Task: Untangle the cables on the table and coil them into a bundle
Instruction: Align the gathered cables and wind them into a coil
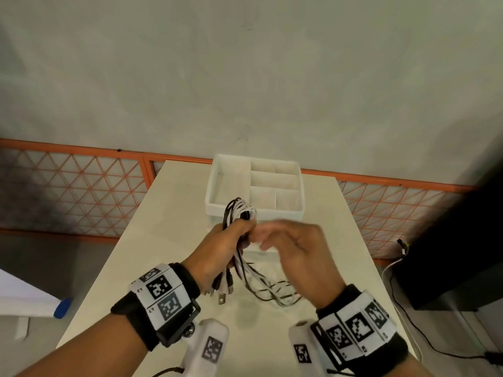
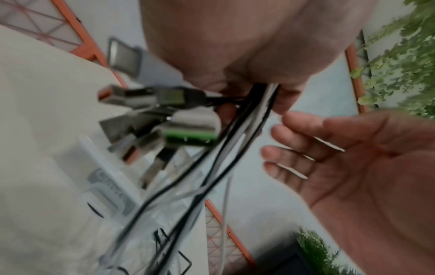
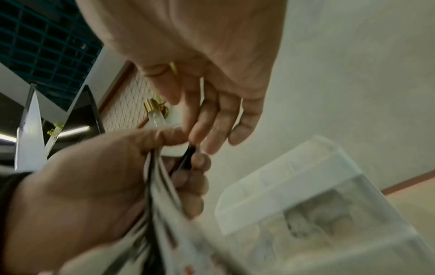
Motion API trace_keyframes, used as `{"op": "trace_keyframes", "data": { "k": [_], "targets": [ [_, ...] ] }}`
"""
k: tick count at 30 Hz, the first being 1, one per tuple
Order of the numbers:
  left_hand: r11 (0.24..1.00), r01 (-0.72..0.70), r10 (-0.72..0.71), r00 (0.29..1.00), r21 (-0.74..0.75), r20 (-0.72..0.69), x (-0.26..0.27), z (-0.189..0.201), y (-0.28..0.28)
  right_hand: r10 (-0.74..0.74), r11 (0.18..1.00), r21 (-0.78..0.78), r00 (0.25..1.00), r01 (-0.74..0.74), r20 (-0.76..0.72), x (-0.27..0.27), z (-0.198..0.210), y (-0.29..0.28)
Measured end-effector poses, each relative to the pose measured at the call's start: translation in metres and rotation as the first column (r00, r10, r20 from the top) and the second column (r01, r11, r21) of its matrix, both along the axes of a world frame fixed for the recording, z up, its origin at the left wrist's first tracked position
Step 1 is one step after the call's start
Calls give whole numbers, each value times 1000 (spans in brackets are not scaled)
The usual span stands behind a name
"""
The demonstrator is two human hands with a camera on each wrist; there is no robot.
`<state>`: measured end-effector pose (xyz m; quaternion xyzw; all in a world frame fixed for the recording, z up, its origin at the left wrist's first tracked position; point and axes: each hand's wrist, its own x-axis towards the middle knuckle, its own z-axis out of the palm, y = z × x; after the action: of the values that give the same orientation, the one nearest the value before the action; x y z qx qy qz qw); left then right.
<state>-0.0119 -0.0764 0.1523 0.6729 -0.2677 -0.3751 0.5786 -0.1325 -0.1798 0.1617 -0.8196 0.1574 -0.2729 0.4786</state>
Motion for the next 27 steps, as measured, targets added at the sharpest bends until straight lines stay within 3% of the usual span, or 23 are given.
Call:
{"op": "trace_keyframes", "data": {
  "k": [2,6,8,13,22,25,27],
  "targets": [
    [998,62,-64,995,25,81,1,3,2,-92,987,-131,995,97,43,1,13,-9],
    [986,164,-166,982,28,88,-3,9,0,125,923,-359,990,-140,-65,12,25,-9],
    [979,202,-204,973,30,107,-2,8,-1,110,917,-377,992,-128,-68,15,25,-10],
    [972,220,-233,953,86,195,-2,7,0,50,967,-246,995,-69,-81,11,28,-13],
    [969,235,-247,900,77,359,0,6,-1,-56,975,-214,998,52,-13,12,31,-6],
    [989,146,-135,921,-1,365,4,4,-1,-59,994,-95,998,58,-6,14,29,-5],
    [995,49,-22,950,-82,311,9,6,-1,15,999,36,998,-13,-54,16,20,-10]
  ]
}}
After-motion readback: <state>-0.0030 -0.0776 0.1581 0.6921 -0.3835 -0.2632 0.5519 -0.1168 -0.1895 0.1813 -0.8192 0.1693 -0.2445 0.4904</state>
